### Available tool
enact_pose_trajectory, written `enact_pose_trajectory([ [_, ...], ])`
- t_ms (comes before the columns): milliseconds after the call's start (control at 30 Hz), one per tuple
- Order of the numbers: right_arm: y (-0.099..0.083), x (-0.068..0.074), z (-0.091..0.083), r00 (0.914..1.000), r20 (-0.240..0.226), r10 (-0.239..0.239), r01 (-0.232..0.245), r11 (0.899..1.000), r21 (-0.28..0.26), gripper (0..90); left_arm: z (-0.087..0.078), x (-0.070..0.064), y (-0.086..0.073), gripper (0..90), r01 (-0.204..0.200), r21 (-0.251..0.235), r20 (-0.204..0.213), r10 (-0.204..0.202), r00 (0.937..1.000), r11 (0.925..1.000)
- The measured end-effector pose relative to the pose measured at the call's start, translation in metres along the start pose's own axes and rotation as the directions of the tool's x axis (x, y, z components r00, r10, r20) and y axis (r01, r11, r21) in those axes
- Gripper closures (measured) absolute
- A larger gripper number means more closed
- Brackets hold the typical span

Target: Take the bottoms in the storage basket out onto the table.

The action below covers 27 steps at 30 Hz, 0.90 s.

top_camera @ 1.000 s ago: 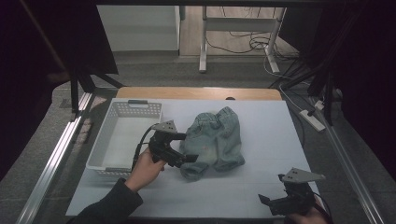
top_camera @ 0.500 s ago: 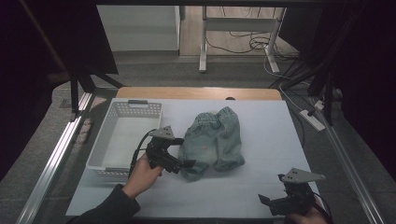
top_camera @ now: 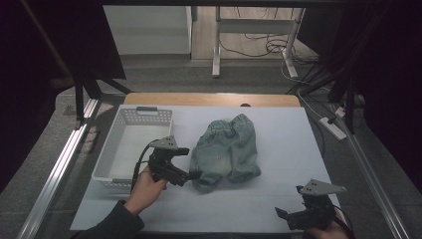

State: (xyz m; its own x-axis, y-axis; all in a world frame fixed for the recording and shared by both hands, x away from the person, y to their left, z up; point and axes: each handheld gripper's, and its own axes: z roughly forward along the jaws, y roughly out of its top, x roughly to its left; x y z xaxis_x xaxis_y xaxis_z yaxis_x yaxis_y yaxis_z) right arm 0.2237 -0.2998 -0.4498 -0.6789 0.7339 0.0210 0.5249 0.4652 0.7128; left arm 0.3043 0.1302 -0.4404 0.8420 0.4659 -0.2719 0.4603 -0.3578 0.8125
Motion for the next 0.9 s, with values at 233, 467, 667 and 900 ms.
enact_pose_trajectory([
  [233, 0.0, 0.0, 0.0, 1.0, 0.0, -0.001, 0.001, 1.0, 0.0, 0.0, -0.008, 0.0, -0.004, 0.0, 0.018, -0.019, -0.006, -0.018, 0.9998, 0.9997],
  [467, 0.0, 0.0, 0.0, 1.0, 0.0, 0.0, 0.0, 1.0, 0.0, 0.0, -0.018, 0.001, -0.009, 0.0, 0.035, -0.035, -0.01, -0.036, 0.9993, 0.9987],
  [667, 0.0, 0.0, 0.0, 1.0, 0.0, -0.002, 0.002, 1.0, 0.002, 0.0, -0.023, 0.0, -0.012, 0.2, 0.034, -0.031, -0.021, -0.035, 0.9992, 0.9989],
  [900, 0.0, 0.0, 0.0, 1.0, 0.0, 0.001, -0.001, 1.0, 0.0, 0.0, -0.031, 0.0, -0.017, 0.2, 0.046, -0.031, -0.032, -0.047, 0.9984, 0.9985],
])
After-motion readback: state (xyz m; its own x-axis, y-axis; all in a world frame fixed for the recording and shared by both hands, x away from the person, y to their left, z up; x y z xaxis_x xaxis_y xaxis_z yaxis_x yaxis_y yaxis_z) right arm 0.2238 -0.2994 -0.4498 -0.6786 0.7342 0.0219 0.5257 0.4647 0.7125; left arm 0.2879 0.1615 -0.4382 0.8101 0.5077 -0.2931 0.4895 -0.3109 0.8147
